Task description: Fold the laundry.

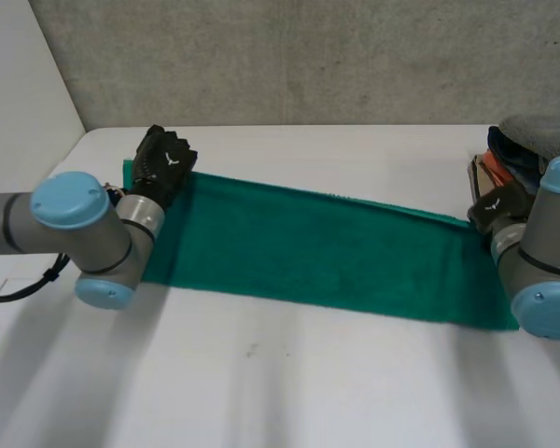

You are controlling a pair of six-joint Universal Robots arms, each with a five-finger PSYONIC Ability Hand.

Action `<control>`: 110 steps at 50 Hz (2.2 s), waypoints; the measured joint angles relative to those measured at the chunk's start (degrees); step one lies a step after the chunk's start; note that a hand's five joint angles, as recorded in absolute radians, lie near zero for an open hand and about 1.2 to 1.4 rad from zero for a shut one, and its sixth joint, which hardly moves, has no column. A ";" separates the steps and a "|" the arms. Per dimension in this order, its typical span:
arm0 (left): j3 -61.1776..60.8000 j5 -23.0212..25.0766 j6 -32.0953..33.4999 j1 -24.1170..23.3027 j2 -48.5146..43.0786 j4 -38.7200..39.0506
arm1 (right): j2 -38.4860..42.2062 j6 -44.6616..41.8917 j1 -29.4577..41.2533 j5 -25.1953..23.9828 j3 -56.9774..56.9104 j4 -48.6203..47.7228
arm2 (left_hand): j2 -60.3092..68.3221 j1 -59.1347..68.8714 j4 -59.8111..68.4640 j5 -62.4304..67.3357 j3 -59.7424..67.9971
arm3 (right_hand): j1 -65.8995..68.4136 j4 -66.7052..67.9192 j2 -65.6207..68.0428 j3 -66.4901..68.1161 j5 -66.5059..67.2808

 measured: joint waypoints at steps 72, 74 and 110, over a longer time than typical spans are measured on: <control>-33.20 -1.60 -37.66 -2.03 27.12 3.83 | -23.36 -5.62 -20.67 -15.19 22.06 1.37 | -54.59 -53.79 -55.60 -52.44 -53.94 | 4.68 6.89 7.04 7.42 4.22; -33.22 -1.63 -37.67 -1.96 27.28 3.84 | -23.87 -5.18 -13.00 -16.25 20.59 -0.49 | -54.59 -53.79 -55.60 -52.44 -53.94 | 4.68 6.92 7.14 7.48 4.25; -34.05 -1.77 -37.62 -2.02 27.47 4.11 | -9.62 20.64 28.26 -12.59 12.93 -11.66 | -54.59 -53.79 -55.60 -52.44 -53.94 | -46.89 -49.40 -47.93 -48.42 -49.72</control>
